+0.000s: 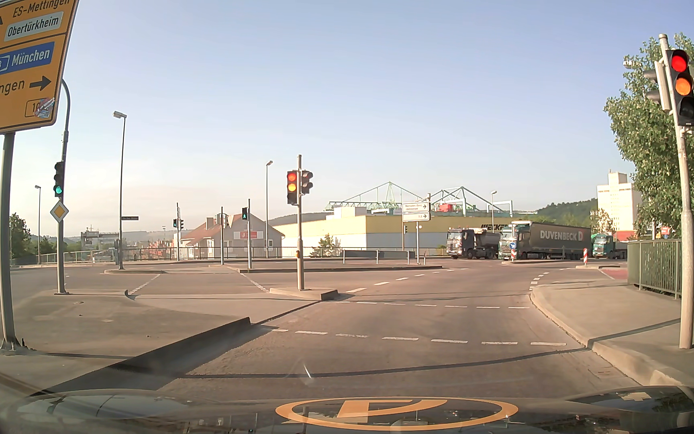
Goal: Follow the waypoints while adhering to traffic rules and regulations
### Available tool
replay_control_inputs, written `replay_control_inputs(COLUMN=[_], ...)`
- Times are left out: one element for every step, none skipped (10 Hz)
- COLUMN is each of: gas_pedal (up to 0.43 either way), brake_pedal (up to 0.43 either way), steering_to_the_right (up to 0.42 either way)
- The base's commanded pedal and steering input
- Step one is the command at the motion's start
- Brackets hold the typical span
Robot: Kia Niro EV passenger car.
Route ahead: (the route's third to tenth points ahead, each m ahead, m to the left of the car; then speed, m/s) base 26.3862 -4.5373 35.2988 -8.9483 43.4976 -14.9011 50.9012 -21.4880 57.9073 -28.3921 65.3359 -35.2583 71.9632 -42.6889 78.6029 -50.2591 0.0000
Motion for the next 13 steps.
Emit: replay_control_inputs(gas_pedal=[0.000,0.000,0.000,0.000,0.000,0.000,0.098,0.390,0.488,0.500,0.520,0.539,0.551], brake_pedal=[0.274,0.165,0.012,0.122,0.024,0.000,0.000,0.000,0.000,0.000,0.000,0.000,0.000], steering_to_the_right=[0.085,0.085,0.084,0.085,0.085,0.085,0.085,0.085,0.084,0.082,0.079,0.072,0.070])
